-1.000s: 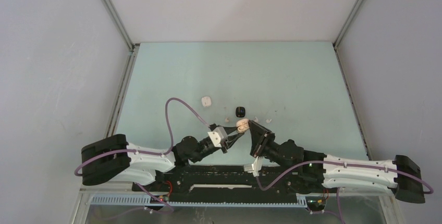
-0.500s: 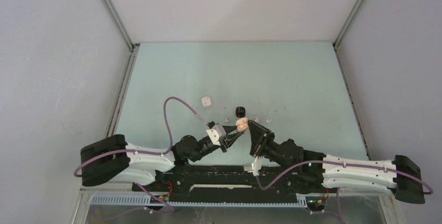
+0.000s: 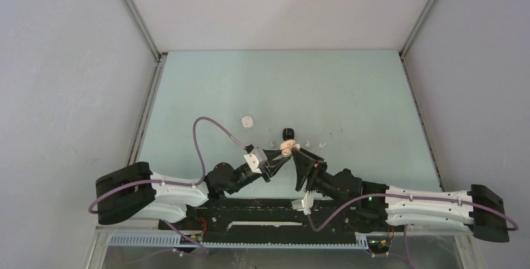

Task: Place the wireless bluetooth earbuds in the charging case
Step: Place the earbud in the charging case.

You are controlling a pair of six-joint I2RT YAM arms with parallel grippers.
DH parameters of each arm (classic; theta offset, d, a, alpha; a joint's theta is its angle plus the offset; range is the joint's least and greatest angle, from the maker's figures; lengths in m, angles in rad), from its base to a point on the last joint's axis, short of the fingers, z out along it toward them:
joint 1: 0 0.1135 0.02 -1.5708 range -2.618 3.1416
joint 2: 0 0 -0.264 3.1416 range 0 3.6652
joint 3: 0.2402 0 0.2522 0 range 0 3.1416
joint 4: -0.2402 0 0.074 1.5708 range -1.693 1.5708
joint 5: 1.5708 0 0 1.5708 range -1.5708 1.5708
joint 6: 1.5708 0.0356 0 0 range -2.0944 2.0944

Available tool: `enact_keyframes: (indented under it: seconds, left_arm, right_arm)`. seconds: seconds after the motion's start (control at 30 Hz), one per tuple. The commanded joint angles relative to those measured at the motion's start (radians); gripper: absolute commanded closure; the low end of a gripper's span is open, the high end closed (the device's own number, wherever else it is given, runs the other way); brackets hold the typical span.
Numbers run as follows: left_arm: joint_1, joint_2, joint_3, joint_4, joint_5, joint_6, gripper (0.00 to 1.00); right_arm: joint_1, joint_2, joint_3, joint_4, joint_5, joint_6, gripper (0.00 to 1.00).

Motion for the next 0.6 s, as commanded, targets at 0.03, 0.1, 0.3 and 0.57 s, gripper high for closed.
enact_keyframes:
  seconds: [0.03, 0.1, 0.3, 0.57]
  left_arm:
    - [0.006, -0.016, 0.007, 0.066, 0.001, 0.004, 1.0]
    - [0.007, -0.01, 0.009, 0.067, 0.003, 0.007, 1.0]
    - [0.007, 0.009, 0.014, 0.065, 0.014, 0.019, 1.0]
    - [0.007, 0.054, 0.011, 0.08, 0.067, 0.063, 1.0]
  right_arm:
    - [0.009, -0.017, 0.039, 0.046, 0.026, -0.024, 0.29]
    - [0.017, -0.048, 0.081, -0.003, 0.071, 0.008, 0.2]
    - [0.07, -0.207, 0.271, -0.545, 0.173, 0.322, 0.0]
    - [-0.113, -0.196, 0.568, -1.202, -0.092, 1.041, 0.06]
